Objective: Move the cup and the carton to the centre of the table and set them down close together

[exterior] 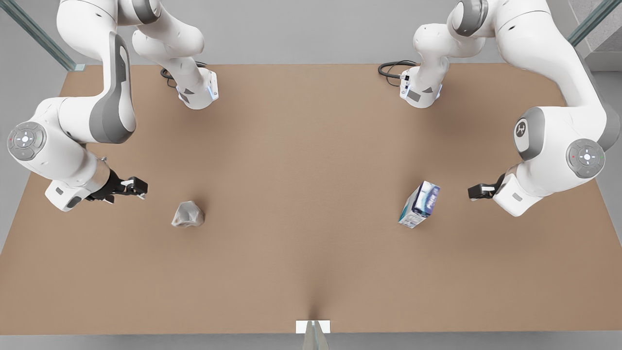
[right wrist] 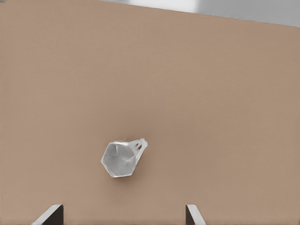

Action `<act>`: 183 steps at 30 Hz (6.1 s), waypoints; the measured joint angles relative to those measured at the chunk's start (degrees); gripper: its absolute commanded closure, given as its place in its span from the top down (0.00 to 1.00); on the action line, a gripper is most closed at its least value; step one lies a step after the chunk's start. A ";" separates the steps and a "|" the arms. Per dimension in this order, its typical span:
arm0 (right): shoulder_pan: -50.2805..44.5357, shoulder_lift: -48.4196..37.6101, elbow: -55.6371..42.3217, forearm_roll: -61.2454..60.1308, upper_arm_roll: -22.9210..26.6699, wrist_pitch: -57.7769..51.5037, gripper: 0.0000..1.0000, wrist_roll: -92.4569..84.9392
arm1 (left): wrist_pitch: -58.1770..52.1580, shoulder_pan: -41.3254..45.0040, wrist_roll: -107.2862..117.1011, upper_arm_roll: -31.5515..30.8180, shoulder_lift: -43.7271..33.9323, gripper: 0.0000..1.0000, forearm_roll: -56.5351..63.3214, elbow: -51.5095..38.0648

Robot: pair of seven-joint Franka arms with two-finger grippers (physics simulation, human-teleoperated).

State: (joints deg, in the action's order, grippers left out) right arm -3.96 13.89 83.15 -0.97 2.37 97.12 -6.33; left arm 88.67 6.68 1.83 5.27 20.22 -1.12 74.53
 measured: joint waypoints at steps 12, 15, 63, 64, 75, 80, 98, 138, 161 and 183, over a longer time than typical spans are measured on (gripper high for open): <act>-7.80 2.44 19.07 0.25 -7.86 18.80 1.00 9.68 | -2.42 0.02 0.34 -0.26 0.98 1.00 0.64 -1.85; -7.48 3.39 21.73 2.24 -7.82 22.69 1.00 9.35 | -1.84 0.06 0.46 -0.56 0.89 1.00 0.94 -3.17; -5.51 15.38 26.20 4.44 -4.96 33.15 0.21 3.10 | -4.82 0.09 0.02 -1.93 2.37 1.00 0.39 -3.54; -5.28 15.38 26.11 4.41 -5.01 33.15 0.21 2.95 | -4.82 0.09 0.02 -1.93 2.55 1.00 0.39 -3.60; -11.62 14.53 19.02 3.41 -5.02 30.36 0.21 8.65 | -5.26 0.13 -0.88 -2.59 3.08 1.00 -0.01 -4.39; -21.88 23.78 1.88 3.42 -5.44 20.52 0.21 19.78 | -7.36 0.07 -10.07 -3.09 3.08 1.00 -0.17 -4.39; -33.92 41.92 -18.98 1.40 -5.80 31.97 0.66 35.12 | -7.80 0.52 -1.13 -18.81 7.38 1.00 -0.74 -1.90; -7.03 7.47 -6.59 10.20 2.99 4.13 1.00 0.26 | 5.02 0.54 -4.49 -14.74 7.82 1.00 8.14 6.09; -7.18 8.44 -6.68 10.19 2.99 4.87 1.00 0.26 | 8.79 0.51 -8.95 -12.61 8.18 1.00 5.71 12.35; -7.12 11.07 -8.96 10.06 2.83 4.23 1.00 -0.89 | 18.33 0.56 -10.63 -10.45 4.13 1.00 2.92 24.10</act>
State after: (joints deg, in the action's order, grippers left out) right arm -11.08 24.97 74.19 9.09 5.20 101.35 -7.22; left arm 107.00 7.24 -8.81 -5.18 24.35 1.81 98.63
